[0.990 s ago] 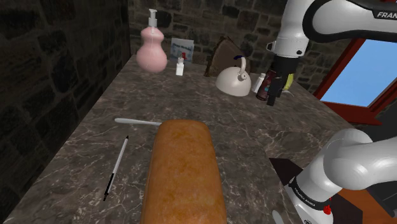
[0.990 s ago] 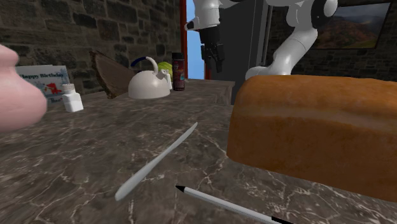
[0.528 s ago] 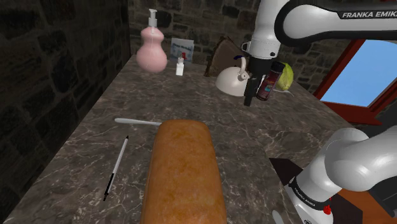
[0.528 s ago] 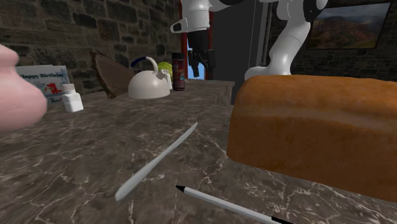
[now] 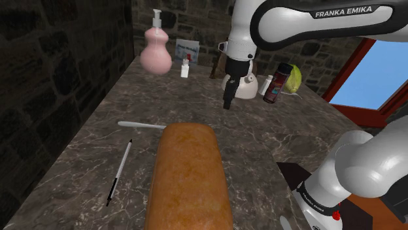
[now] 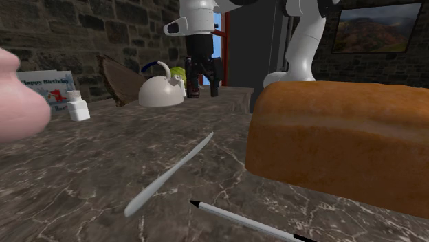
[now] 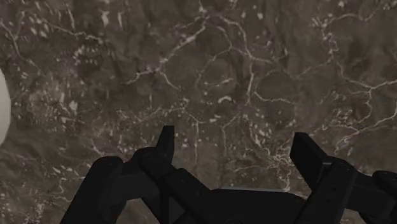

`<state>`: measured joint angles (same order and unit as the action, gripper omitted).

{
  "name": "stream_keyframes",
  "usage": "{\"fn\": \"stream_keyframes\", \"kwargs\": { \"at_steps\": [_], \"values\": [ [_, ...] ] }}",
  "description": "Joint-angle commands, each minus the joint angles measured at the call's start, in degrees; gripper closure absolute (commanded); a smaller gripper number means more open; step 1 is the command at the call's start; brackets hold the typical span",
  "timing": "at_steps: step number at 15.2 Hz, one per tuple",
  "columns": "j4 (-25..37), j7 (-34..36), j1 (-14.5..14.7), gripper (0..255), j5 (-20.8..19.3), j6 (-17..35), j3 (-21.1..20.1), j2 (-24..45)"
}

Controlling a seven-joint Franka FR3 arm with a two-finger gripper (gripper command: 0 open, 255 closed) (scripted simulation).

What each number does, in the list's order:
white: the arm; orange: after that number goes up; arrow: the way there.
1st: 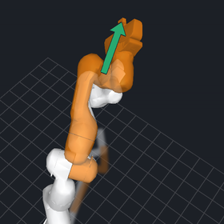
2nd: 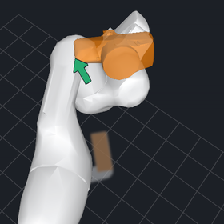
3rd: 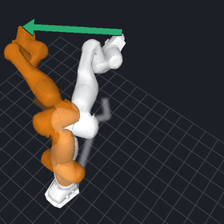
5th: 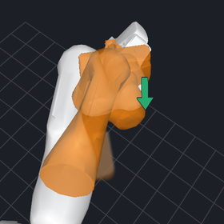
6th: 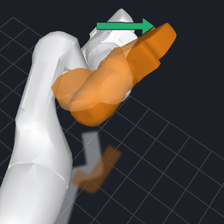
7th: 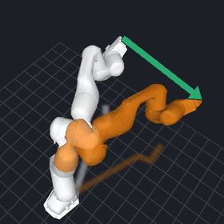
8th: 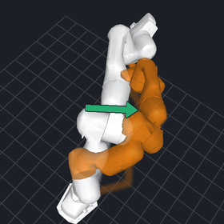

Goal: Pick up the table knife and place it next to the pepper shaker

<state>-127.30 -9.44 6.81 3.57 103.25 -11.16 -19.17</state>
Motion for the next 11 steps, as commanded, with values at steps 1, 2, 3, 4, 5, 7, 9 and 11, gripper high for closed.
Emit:
{"fn": "stream_keyframes", "kwargs": {
  "at_steps": [1,2,3,4,5,7,9,11],
  "values": [
    [2.2,-0.1,1.0,0,0.1,1.8,-1.4,3.1],
    [3.5,-0.3,1.4,0,-0.1,2.6,-1.9,4.8],
    [4.8,-0.4,1.9,0,-0.2,3.2,-2.5,6.4],
    [6.2,-0.6,2.3,0,-0.4,3.9,-3.1,8.0],
    [7.6,-0.7,2.7,0,-0.7,4.5,-3.7,9.6],
    [10.4,-0.9,3.6,0,-1.3,5.5,-4.8,12.8],
    [13.5,-1.0,4.5,0,-2.1,6.4,-5.9,16.0],
    [16.7,-1.1,5.4,0,-3.0,7.1,-7.0,19.2]
  ]
}}
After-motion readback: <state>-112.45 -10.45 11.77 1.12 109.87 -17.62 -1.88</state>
